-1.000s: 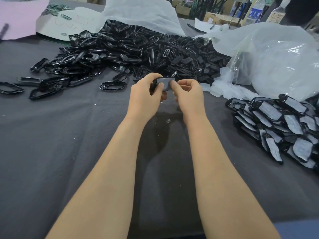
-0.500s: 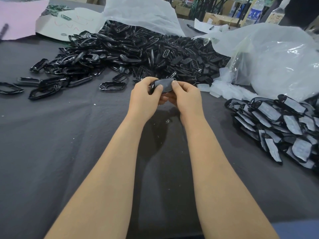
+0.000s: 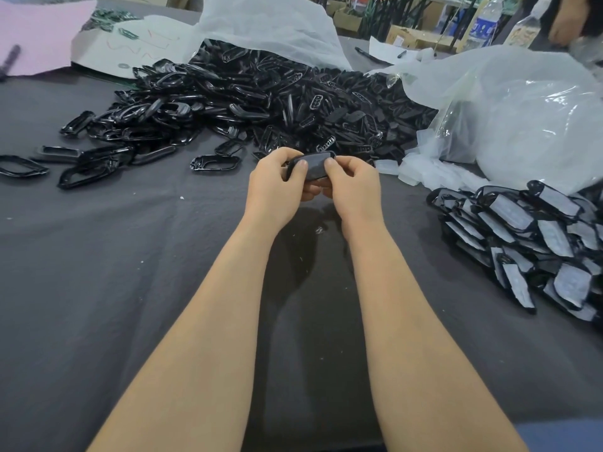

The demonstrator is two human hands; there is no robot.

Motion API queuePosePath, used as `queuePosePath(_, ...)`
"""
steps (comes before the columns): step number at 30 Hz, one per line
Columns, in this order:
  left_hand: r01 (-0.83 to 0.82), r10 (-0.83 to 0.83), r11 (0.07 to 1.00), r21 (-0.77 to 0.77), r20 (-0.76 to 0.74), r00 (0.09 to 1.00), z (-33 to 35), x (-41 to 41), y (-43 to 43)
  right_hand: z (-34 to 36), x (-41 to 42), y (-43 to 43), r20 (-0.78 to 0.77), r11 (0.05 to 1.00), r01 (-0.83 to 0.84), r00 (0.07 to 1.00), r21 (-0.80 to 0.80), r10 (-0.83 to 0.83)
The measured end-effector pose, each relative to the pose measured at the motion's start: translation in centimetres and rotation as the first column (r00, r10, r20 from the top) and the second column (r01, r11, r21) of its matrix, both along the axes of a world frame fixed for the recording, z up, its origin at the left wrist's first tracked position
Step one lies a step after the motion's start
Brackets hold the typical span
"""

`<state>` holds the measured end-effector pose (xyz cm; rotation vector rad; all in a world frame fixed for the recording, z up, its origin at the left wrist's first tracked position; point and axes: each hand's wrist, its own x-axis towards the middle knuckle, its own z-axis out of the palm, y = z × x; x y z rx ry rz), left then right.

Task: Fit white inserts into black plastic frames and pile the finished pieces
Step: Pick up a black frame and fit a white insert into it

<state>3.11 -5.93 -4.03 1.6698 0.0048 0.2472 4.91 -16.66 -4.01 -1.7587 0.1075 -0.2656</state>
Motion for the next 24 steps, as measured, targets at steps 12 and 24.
queuePosePath(12,-0.04,0.038,0.998,-0.043,-0.033,0.999,0.31,-0.2,-0.14,0.55,-0.22,-0.12,-0.079,0.921,-0.082,0.99,0.382,0.12)
queuePosePath(24,-0.054,0.052,0.998,-0.033,-0.061,0.997,0.15,-0.13,-0.13,0.49,-0.38,0.5,-0.064,0.963,-0.037,0.996,0.267,0.056)
